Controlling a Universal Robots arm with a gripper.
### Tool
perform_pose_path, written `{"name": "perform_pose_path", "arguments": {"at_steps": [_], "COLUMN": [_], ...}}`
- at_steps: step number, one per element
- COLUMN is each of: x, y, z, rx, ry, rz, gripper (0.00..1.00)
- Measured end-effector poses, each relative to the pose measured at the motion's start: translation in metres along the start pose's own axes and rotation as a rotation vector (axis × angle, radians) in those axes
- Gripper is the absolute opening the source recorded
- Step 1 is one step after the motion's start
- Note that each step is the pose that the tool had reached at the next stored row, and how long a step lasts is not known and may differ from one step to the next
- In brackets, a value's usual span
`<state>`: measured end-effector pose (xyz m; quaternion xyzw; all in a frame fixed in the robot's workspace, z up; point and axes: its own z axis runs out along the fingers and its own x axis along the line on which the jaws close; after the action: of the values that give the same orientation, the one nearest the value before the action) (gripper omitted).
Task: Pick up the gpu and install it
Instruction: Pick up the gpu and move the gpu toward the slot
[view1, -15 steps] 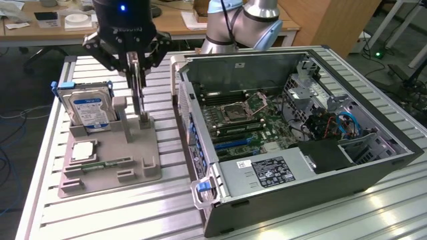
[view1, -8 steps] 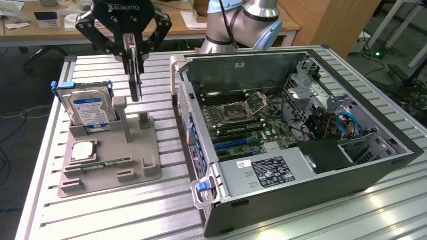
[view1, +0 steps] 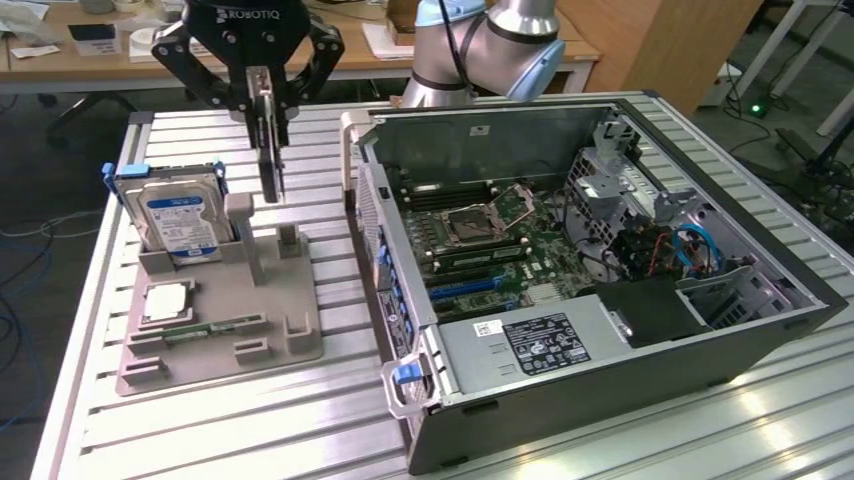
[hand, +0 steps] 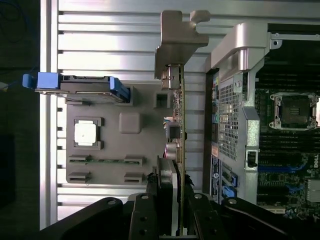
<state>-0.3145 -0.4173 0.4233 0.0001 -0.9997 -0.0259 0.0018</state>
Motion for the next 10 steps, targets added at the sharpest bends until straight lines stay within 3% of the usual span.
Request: {"name": "perform_pose_path", "arguments": {"at_steps": [10], "x": [-0.016], "y": [0.0000], "z": [0.0003], "rx": [-0.0001], "ry": [-0.0053], "rz": [0.003], "gripper": [0.28]}}
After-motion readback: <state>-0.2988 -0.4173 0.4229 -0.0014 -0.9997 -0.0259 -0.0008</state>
